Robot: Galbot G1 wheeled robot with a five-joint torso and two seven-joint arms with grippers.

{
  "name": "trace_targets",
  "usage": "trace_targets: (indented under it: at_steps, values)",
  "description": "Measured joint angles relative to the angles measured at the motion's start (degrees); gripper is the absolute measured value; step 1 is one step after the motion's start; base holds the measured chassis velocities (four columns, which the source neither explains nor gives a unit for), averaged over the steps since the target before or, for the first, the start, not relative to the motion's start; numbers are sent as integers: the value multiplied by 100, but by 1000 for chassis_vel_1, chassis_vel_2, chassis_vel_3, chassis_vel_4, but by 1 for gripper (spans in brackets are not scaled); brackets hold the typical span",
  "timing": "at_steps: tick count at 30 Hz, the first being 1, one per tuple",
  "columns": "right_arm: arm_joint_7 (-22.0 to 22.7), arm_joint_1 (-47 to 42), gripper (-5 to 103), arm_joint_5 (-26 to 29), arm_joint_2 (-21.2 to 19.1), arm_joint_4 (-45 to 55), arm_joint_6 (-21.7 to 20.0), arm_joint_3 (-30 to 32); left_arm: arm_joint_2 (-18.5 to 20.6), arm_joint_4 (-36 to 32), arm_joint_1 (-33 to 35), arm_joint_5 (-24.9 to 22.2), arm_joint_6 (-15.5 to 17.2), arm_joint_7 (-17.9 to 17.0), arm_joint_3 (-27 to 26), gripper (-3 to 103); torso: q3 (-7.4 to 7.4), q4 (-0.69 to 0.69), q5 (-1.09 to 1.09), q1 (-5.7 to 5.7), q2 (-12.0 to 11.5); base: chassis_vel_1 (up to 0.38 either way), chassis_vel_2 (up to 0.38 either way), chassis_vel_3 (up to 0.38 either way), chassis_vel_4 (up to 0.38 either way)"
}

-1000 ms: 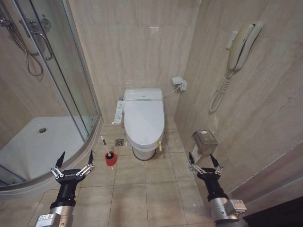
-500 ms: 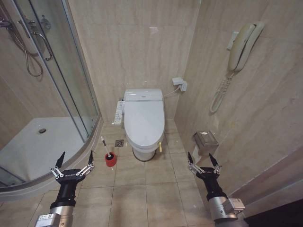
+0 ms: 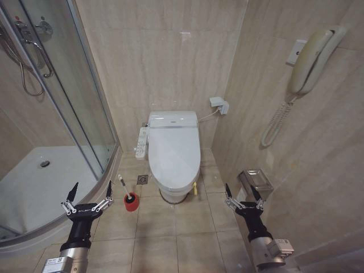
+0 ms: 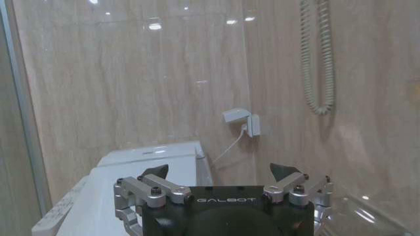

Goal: Open the toilet lid, clean the toilet bowl with a toilet brush, close the toilet lid, and flush.

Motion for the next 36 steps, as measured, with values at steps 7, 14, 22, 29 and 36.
trace_targets:
  at_steps: [7,14,22,29,36]
  values:
    - [0,10,100,1,15,-41,0,-36,0,0,0,0,0,0,0,100,-1,0,-1,-2,1,-97,108,98,-98]
    - [0,31,100,0,27,-66,-8,-45,0,0,1,0,0,0,0,100,0,0,0,-2,1,-119,121,119,-133]
    - [0,24,100,1,20,-105,-8,-50,0,0,1,0,0,0,0,100,0,1,0,-2,1,-117,128,121,-116]
    - [-20,15,100,46,22,-181,33,-101,0,0,0,0,0,0,0,100,-1,0,-1,-1,2,-100,92,100,-108]
    - [-60,-18,100,-101,125,-676,337,-160,0,0,0,0,0,0,0,100,0,0,0,0,2,-66,39,57,-51]
